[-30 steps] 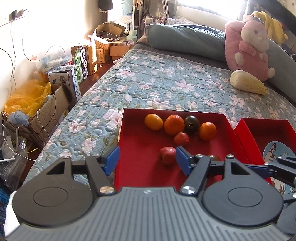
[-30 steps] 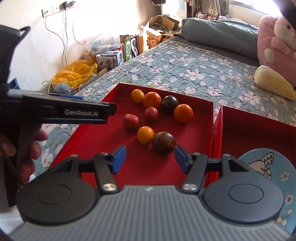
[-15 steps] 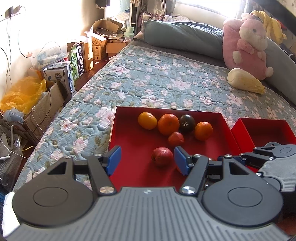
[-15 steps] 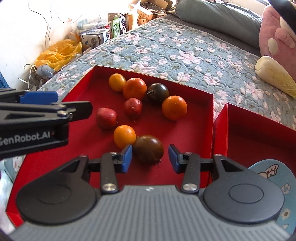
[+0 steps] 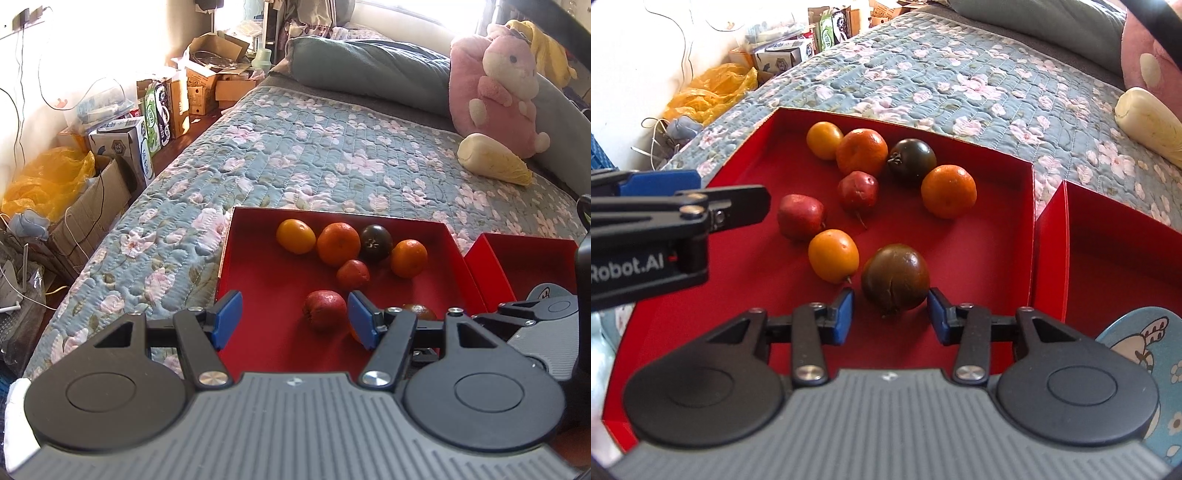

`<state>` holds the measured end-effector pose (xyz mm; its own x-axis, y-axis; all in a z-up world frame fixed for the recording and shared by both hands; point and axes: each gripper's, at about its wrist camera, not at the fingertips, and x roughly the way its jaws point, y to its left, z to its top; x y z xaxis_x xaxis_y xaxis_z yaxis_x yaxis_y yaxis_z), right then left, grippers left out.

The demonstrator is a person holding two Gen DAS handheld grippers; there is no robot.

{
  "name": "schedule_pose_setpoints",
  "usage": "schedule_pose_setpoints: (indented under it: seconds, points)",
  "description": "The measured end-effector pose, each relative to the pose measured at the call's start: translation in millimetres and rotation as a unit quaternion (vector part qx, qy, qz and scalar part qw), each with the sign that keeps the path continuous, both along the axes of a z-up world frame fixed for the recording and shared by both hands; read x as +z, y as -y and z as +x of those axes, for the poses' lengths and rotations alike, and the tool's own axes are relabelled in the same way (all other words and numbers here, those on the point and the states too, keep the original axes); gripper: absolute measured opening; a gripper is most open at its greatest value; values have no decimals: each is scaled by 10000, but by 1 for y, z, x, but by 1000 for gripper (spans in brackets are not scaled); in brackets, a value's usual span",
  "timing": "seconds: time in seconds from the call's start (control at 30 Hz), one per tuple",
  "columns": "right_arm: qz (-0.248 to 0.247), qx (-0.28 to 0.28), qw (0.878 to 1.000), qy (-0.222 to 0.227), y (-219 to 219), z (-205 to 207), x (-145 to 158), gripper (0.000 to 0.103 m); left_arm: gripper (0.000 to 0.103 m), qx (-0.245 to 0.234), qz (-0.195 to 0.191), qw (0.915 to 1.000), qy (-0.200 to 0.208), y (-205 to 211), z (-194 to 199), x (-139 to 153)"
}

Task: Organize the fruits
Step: 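Close the right gripper on the dark brown tomato and lift it, then carry the dark brown tomato toward the blue plate while the left gripper grasps an orange tomato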

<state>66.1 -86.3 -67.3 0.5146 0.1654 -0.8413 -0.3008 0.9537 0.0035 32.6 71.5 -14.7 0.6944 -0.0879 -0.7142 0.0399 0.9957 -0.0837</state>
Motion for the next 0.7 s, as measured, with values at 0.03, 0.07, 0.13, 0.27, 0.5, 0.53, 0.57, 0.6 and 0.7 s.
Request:
schedule_pose_setpoints:
  seconds: [0.03, 0.07, 0.13, 0.27, 0.5, 0.53, 0.57, 0.6, 0.7]
  points:
    - [-19, -10, 10000, 21, 0, 1, 0, 47, 69, 20, -16, 10000, -17, -1, 0, -1]
    - [-21, -18, 10000, 25, 1, 3, 0, 47, 69, 34, -24, 10000, -35, -2, 1, -1]
    - [16, 16, 10000, 15, 2, 6, 0, 45, 69, 37, -13, 10000, -61, -3, 1, -3]
    - [-104, 100, 9998, 105, 4, 1, 1, 42, 69, -78, -2, 9999, -87, -1, 1, -4]
    - [-57, 199, 9982, 554, 9, -37, 25, 42, 69, -486, -14, 9987, -181, 13, 0, -10]
    - [-10, 176, 9979, 620, 11, -42, 29, 42, 69, -562, -85, 9982, -210, 16, -1, -11]
    - [21, 149, 9975, 684, 14, -46, 33, 42, 69, -614, -125, 9978, -228, 18, -1, -11]
    - [52, 110, 9970, 768, 17, -51, 37, 42, 69, -651, -120, 9975, -239, 20, 0, -12]
    - [79, 9, 9951, 990, 27, -63, 49, 42, 69, -727, -97, 9967, -347, 29, 3, -17]
